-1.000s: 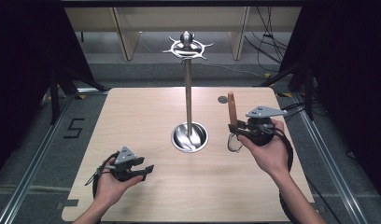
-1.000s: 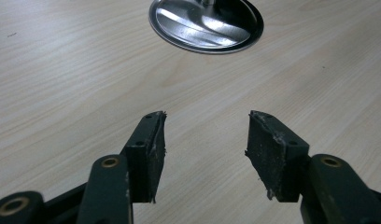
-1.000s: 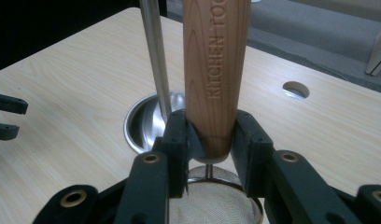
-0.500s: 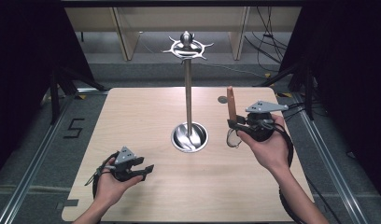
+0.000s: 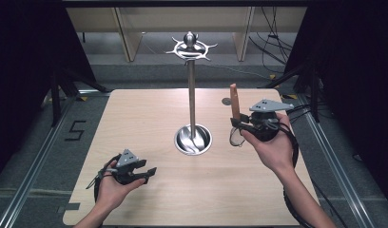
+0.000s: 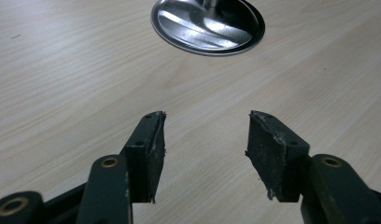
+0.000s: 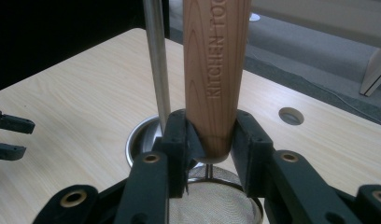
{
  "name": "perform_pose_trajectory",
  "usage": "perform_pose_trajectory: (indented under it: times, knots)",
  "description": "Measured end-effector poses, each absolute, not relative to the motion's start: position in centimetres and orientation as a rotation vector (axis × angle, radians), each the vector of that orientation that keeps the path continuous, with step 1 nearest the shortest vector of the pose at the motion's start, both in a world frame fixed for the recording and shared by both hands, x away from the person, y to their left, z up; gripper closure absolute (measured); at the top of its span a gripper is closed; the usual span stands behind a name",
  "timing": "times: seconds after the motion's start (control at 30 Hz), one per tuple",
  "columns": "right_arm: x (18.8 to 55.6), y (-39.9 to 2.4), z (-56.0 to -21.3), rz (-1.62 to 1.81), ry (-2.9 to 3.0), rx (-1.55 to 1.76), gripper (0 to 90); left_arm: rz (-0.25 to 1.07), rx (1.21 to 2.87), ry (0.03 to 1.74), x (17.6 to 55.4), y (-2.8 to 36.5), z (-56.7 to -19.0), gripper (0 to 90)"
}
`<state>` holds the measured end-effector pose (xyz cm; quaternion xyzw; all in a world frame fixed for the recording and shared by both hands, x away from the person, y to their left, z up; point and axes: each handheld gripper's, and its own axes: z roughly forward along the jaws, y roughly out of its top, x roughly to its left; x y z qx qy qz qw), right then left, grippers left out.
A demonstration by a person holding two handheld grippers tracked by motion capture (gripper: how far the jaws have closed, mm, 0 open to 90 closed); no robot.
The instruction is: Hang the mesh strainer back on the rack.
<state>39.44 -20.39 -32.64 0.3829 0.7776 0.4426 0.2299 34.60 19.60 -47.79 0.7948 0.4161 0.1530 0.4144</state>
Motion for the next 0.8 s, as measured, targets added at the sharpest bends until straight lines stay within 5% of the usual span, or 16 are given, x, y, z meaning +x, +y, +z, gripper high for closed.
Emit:
perform_pose_trajectory:
  times: [0.8]
  knots:
    - [40.19, -20.37, -32.22, 1.27, 2.115, 0.99, 69.2, 0.39, 2.001, 1.046, 34.63, 19.69, -47.77, 45.7]
